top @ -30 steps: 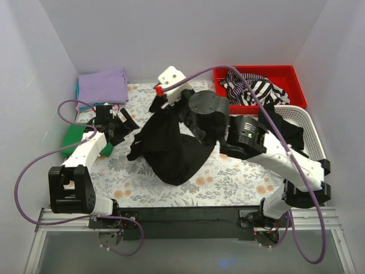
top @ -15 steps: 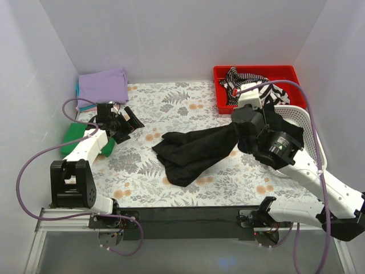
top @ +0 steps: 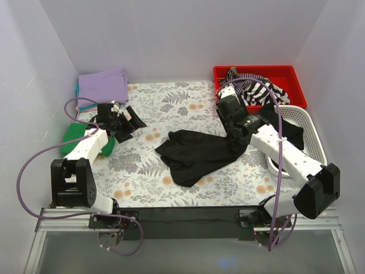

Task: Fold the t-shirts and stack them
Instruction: Flatten the tshirt out

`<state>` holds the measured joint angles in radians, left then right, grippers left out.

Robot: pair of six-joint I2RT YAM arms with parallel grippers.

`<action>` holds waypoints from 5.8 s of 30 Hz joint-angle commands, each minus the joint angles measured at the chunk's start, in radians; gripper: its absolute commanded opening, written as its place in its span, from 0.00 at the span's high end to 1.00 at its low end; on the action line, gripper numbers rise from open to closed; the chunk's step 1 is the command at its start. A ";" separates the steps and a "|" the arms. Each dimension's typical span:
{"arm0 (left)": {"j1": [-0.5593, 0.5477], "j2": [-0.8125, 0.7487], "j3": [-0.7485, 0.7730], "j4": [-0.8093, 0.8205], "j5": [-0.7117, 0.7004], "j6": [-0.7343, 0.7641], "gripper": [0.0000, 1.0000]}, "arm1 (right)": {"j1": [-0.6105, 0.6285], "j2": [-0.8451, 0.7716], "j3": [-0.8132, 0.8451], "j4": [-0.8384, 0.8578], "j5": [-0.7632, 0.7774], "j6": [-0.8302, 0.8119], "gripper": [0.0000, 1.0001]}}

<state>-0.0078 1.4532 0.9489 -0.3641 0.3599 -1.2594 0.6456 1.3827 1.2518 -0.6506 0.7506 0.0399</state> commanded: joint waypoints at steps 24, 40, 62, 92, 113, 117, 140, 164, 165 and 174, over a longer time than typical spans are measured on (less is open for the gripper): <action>0.005 0.025 -0.007 0.028 0.045 0.035 0.02 | 0.235 0.042 -0.088 0.143 -0.743 -0.222 0.39; 0.005 0.033 -0.007 0.017 0.025 0.040 0.02 | 0.364 0.401 0.038 0.249 -0.698 -0.199 0.41; 0.005 0.058 0.002 0.011 0.028 0.043 0.02 | 0.367 0.463 0.038 0.258 -0.548 -0.183 0.84; -0.178 0.275 0.194 0.057 0.179 -0.003 0.02 | 0.011 -0.255 0.104 0.158 0.397 -0.114 0.99; -0.592 0.453 0.304 -0.001 0.069 0.034 0.02 | -0.041 -0.246 0.084 0.143 0.309 -0.094 0.99; -0.609 0.460 0.275 0.001 -0.005 0.029 0.02 | -0.049 -0.243 0.086 0.146 0.287 -0.094 0.99; -0.607 0.438 0.417 -0.090 -0.097 0.067 1.00 | -0.058 -0.287 0.032 0.170 0.227 -0.087 0.99; -0.382 -0.240 0.976 -0.754 -0.521 0.241 1.00 | -0.055 -0.652 0.040 0.123 -0.281 -0.095 0.99; -0.385 -0.261 0.970 -0.760 -0.533 0.242 1.00 | -0.055 -0.657 0.041 0.112 -0.313 -0.103 0.99; -0.383 -0.261 0.581 -0.616 -0.411 0.190 1.00 | -0.055 -0.614 -0.047 0.069 -0.436 -0.080 0.99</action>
<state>-0.3916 1.1358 1.6630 -1.0351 -0.1261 -1.0496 0.5911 0.7464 1.2415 -0.5854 0.3626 -0.0513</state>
